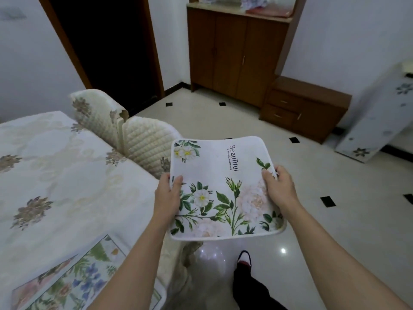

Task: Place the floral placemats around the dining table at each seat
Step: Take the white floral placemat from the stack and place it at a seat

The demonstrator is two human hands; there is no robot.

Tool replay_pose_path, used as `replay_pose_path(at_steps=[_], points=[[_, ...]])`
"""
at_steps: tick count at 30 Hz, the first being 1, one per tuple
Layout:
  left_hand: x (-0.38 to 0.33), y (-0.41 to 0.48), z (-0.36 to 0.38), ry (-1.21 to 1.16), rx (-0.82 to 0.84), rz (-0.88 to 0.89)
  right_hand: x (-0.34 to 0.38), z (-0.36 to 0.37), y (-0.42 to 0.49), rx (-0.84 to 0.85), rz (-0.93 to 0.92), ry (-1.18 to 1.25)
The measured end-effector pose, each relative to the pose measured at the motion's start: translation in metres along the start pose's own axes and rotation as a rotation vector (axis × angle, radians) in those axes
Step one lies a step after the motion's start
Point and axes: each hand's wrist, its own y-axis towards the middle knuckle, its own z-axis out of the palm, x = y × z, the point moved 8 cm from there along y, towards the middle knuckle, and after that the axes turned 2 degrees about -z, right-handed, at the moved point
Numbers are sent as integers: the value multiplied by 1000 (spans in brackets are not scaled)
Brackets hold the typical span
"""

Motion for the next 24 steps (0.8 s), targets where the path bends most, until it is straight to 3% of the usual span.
replay_pose_path(at_steps=[12,24], points=[[-53,113,111,61,3,17,-19,-11,170,20,28,48],[-98,235,227,36,-46,-91,-2,-24,367,113,2,11]])
